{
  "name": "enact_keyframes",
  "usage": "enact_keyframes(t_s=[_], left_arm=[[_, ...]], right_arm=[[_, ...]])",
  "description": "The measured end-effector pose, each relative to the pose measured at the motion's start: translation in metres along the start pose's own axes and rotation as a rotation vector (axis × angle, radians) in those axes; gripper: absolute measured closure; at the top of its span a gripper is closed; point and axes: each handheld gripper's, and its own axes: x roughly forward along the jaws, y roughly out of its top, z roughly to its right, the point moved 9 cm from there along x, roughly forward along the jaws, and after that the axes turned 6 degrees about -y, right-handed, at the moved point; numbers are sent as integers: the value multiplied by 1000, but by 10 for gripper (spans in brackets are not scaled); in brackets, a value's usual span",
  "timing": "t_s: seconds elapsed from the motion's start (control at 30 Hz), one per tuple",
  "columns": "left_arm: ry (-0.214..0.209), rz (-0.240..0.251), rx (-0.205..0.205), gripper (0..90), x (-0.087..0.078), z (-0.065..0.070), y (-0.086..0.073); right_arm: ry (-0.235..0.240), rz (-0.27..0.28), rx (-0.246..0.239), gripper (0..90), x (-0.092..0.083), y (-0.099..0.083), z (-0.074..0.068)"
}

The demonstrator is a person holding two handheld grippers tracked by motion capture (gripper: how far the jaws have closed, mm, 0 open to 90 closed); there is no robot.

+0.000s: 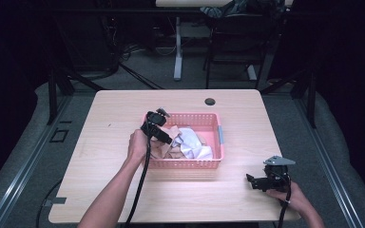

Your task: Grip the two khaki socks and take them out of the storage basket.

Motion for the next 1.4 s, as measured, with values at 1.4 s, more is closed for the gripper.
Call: enact_keyframes(t_s=[1.4], left_arm=[[27, 162, 41, 865, -97, -4, 22]], right_arm=[[0, -6, -2, 0, 0, 0, 0]])
